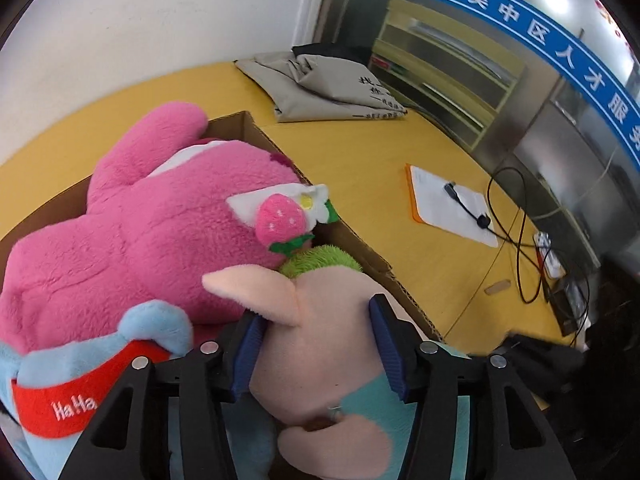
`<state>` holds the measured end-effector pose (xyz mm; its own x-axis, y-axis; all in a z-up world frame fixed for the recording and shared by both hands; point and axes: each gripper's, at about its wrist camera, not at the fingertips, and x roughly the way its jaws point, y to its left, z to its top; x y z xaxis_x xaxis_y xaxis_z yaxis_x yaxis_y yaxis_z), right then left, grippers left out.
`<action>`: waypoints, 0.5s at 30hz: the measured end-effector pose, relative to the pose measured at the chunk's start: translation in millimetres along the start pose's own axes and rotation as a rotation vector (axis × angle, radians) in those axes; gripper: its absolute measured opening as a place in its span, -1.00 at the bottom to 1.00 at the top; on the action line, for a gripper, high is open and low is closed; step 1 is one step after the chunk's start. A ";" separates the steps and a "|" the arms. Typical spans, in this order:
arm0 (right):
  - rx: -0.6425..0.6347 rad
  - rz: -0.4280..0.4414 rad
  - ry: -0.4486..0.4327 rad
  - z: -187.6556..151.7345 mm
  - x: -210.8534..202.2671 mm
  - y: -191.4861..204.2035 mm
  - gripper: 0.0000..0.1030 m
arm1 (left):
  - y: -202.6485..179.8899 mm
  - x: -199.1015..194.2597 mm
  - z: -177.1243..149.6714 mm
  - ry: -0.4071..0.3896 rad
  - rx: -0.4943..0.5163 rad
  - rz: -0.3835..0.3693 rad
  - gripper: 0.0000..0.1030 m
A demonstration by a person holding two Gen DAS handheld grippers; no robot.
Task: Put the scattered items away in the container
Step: 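Carry the pig with both grippers into the box beside the blue cat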
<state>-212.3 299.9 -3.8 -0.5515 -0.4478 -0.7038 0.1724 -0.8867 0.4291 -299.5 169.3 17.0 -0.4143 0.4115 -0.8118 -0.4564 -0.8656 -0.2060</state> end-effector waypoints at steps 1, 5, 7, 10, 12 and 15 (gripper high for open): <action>-0.020 -0.023 -0.011 0.1 -6.3 3.0 0.69 | -2.8 1.7 0.5 0.004 0.005 0.013 0.13; -0.127 -0.097 -0.017 -7.2 -31.7 18.9 0.69 | -10.4 8.4 1.9 0.013 0.007 0.036 0.18; -0.161 -0.087 -0.009 -10.7 -38.5 22.5 0.66 | -8.4 11.1 3.1 0.020 -0.003 0.026 0.19; -0.161 -0.081 0.019 -17.9 -26.6 20.7 0.49 | -7.6 11.7 4.3 0.028 -0.013 0.027 0.19; -0.137 -0.089 0.037 -23.6 -15.5 18.6 0.49 | -9.9 9.3 3.4 0.025 -0.004 0.045 0.19; -0.113 -0.081 0.070 -29.3 -1.5 13.9 0.49 | -14.5 3.1 -0.4 0.008 0.014 0.074 0.19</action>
<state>-185.2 284.9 -13.3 -0.5095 -0.3775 -0.7732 0.2227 -0.9258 0.3053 -293.9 183.0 17.2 -0.4408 0.3438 -0.8292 -0.4359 -0.8895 -0.1371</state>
